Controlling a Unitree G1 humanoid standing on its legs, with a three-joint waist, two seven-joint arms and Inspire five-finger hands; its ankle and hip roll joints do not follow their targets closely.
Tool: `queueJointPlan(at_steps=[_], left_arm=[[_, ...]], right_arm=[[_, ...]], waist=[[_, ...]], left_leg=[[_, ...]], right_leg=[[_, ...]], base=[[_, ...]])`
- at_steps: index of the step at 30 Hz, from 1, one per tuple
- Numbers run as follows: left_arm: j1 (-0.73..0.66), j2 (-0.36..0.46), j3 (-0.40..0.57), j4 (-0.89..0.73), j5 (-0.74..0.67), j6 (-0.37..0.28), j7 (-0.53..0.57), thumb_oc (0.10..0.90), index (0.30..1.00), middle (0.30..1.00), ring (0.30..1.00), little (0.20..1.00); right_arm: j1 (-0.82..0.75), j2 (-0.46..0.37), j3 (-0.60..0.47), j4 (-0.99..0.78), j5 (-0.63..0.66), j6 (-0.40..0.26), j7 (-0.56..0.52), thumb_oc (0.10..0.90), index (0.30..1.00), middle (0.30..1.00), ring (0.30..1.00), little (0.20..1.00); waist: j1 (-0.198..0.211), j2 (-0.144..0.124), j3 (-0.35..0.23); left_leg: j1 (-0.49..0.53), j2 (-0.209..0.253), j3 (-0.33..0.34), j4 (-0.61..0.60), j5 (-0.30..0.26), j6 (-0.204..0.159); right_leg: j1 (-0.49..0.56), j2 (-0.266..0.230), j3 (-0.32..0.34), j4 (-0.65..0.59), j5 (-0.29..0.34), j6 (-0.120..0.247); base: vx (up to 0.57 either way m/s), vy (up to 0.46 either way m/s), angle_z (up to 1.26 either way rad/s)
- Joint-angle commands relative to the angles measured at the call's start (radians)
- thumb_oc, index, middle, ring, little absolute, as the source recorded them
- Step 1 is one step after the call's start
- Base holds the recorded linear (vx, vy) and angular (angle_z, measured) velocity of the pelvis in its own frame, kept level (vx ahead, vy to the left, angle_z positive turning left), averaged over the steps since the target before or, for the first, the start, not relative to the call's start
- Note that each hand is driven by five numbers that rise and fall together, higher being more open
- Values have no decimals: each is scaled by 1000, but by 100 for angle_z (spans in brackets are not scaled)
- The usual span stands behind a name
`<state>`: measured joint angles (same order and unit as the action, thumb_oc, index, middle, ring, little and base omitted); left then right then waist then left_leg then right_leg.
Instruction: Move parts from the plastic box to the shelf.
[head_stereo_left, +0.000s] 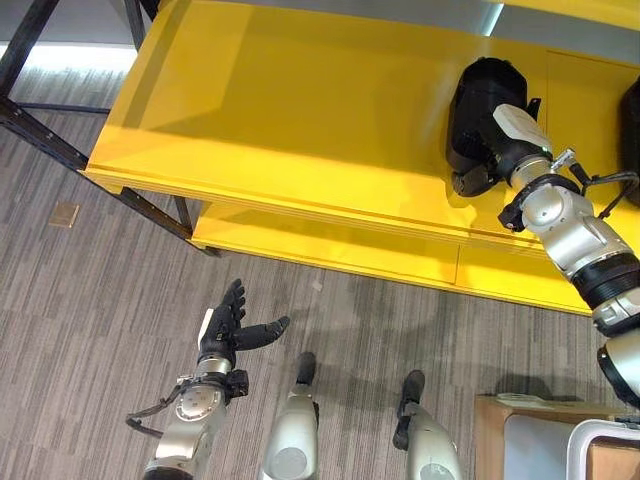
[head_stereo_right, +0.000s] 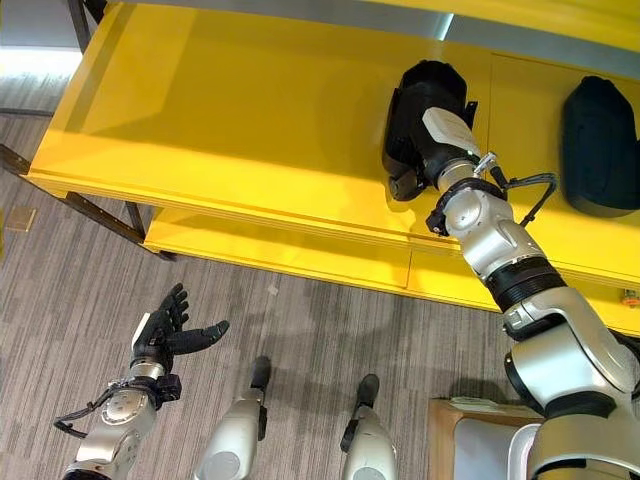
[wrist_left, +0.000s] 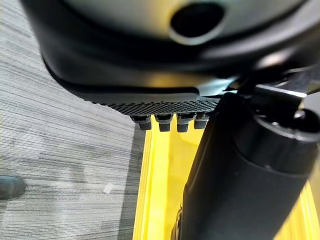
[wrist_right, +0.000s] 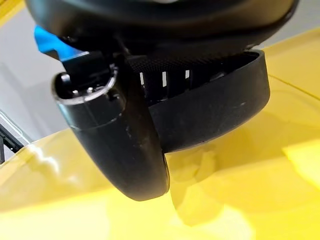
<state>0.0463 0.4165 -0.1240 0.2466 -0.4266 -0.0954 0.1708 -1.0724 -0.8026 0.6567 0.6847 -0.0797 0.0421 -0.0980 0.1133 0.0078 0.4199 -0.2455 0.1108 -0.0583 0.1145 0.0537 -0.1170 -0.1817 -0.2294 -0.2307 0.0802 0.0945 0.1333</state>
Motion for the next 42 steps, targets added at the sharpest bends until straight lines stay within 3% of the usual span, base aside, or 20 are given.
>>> queueJointPlan(at_steps=[1, 25, 26, 27, 42], left_arm=[[-11, 72, -7, -96, -5, -113, 25, 900, 1000, 1000, 1000, 1000], [-37, 64, -22, -83, -5, -122, 27, 900, 1000, 1000, 1000, 1000], [-39, 63, -23, -81, -5, -123, 29, 900, 1000, 1000, 1000, 1000], [-40, 64, -24, -80, -4, -123, 28, 900, 1000, 1000, 1000, 1000], [-55, 70, -24, -76, -7, -128, 29, 900, 1000, 1000, 1000, 1000]], right_arm=[[-179, -14, 54, 34, -43, -49, -46, 400, 300, 300, 300, 300], [-146, -28, 82, 87, -82, -44, -24, 400, 300, 300, 300, 300], [-141, -25, 79, 97, -80, -44, -22, 602, 583, 583, 583, 583], [-142, -24, 81, 99, -81, -43, -22, 900, 1000, 1000, 1000, 1000], [-167, 4, 89, 122, -73, -46, -18, 900, 1000, 1000, 1000, 1000]], waist=[[7, -32, -50], [-8, -12, -12], [-10, -11, -9], [-10, -11, -8], [-13, -8, 3]], left_leg=[[13, 72, 23, 75, -102, -15], [5, 71, 28, 68, -90, -17], [7, 70, 29, 66, -90, -17], [8, 71, 30, 66, -90, -17], [3, 70, 29, 69, -89, -18]], right_leg=[[-61, -89, 44, 125, -96, 32], [-94, -92, 53, 142, -95, 32], [-94, -91, 55, 143, -96, 32], [-95, -91, 56, 143, -96, 32], [-104, -91, 62, 151, -98, 33]], base=[[0, 0, 0], [0, 0, 0], [0, 0, 0], [0, 0, 0], [0, 0, 0]])
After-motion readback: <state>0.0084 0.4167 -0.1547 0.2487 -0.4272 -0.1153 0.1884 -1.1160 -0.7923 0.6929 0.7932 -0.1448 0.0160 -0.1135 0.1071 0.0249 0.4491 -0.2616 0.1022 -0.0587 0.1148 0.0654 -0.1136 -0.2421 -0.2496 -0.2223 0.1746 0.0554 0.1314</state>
